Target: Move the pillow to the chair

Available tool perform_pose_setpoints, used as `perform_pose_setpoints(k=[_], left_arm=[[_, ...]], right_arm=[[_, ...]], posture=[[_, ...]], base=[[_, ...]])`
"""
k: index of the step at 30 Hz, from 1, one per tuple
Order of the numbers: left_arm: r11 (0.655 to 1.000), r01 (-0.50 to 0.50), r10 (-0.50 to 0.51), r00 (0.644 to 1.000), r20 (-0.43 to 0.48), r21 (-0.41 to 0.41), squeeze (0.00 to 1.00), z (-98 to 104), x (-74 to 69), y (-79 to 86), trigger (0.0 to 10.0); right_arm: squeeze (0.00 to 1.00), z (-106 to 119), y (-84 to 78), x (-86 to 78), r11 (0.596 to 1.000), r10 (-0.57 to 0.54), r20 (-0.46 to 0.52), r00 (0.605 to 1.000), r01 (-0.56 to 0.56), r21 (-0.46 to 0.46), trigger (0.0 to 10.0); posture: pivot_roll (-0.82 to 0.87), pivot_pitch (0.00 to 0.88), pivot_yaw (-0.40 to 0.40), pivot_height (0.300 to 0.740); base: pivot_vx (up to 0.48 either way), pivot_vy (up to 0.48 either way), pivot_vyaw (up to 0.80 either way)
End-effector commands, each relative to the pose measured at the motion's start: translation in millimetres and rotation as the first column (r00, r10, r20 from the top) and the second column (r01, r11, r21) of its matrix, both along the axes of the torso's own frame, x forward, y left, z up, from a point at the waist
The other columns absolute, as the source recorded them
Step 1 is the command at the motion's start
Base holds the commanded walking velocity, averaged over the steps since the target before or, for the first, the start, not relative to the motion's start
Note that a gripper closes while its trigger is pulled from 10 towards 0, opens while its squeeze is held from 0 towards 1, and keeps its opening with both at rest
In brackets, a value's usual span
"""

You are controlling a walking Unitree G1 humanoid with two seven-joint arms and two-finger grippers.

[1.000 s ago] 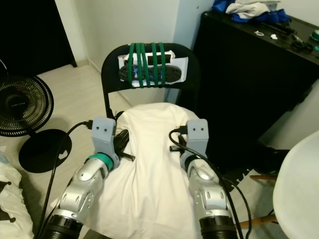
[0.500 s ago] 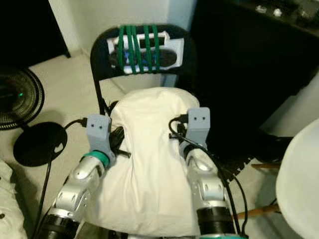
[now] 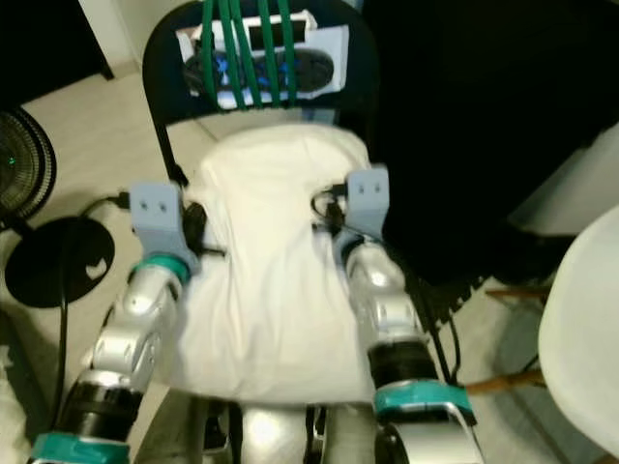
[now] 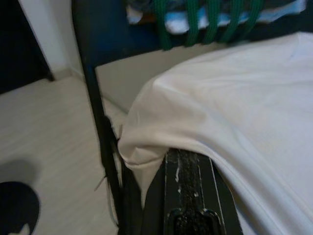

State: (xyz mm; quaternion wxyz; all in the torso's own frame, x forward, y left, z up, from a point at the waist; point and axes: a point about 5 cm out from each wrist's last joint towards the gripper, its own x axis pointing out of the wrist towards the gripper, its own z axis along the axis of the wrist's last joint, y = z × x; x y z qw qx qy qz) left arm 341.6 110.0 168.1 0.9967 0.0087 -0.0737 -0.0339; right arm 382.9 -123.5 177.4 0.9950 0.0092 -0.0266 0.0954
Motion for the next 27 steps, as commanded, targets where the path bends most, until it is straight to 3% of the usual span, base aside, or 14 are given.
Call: perform_pose_setpoints(k=[1, 5, 10, 15, 20, 22, 25, 27], left_arm=[[1.0, -0.014, 0.015, 1.0, -0.014, 0.016, 0.0, -7, 0.6, -0.3, 10.0], [0.998, -0.04, 0.036, 0.995, -0.091, -0.047, 0.0, -21, 10.1, -9.3, 10.0], [1.0, -0.023, 0.021, 0.994, -0.105, -0.012, 0.0, -28, 14.0, -20.1, 10.0], [0.995, -0.102, 0.103, 0.986, -0.128, 0.012, 0.0, -29, 25.6, -22.0, 10.0], [0.991, -0.126, 0.12, 0.983, -0.138, -0.041, 0.0, -28, 29.5, -22.7, 10.0], [0.996, -0.05, 0.039, 0.989, -0.143, -0.076, 0.0, -32, 26.2, -30.9, 10.0], [0.996, -0.01, -0.002, 0.991, -0.136, -0.086, 0.0, -34, 23.3, -33.8, 10.0], [0.988, 0.093, -0.108, 0.986, -0.125, -0.123, 0.04, -41, 14.5, -37.8, 10.0]], right_arm=[[0.0, -5, 2.4, 0.7, 1.0, 0.015, -0.009, 1.0, -0.015, -0.012, 10.0], [0.0, -1, -0.3, 10.8, 0.996, 0.001, -0.013, 1.0, -0.002, -0.09, 10.0], [0.0, 0, -5.4, 15.0, 0.992, -0.018, -0.015, 1.0, 0.016, -0.125, 10.0], [0.0, -5, -12.2, 16.7, 0.993, -0.063, -0.044, 0.997, 0.059, -0.1, 10.0], [0.0, -14, -13.4, 15.1, 0.994, -0.078, -0.067, 0.995, 0.073, -0.078, 10.0], [0.0, -20, -10.8, 13.4, 0.994, -0.073, -0.075, 0.994, 0.066, -0.092, 10.0], [0.0, -24, -9.5, 11.4, 0.994, -0.072, -0.083, 0.994, 0.064, -0.09, 10.0], [0.0, -38, -6.1, 2.8, 0.998, -0.067, -0.105, 0.992, 0.068, 0.003, 10.0]], posture=[[0.05, 0.299, 0.072, 0.609], [0.04, 0.304, 0.075, 0.609], [0.04, 0.306, 0.074, 0.609], [0.03, 0.311, 0.071, 0.609], [0.02, 0.305, 0.08, 0.591], [0.02, 0.297, 0.087, 0.587], [0.02, 0.291, 0.086, 0.587], [0.02, 0.28, 0.084, 0.587]], base=[[0.0, 0.0, 0.0], [0.0, 0.0, 0.0], [0.0, 0.0, 0.0], [0.0, 0.0, 0.0], [0.0, 0.0, 0.0], [0.0, 0.0, 0.0], [0.0, 0.0, 0.0], [0.0, 0.0, 0.0]])
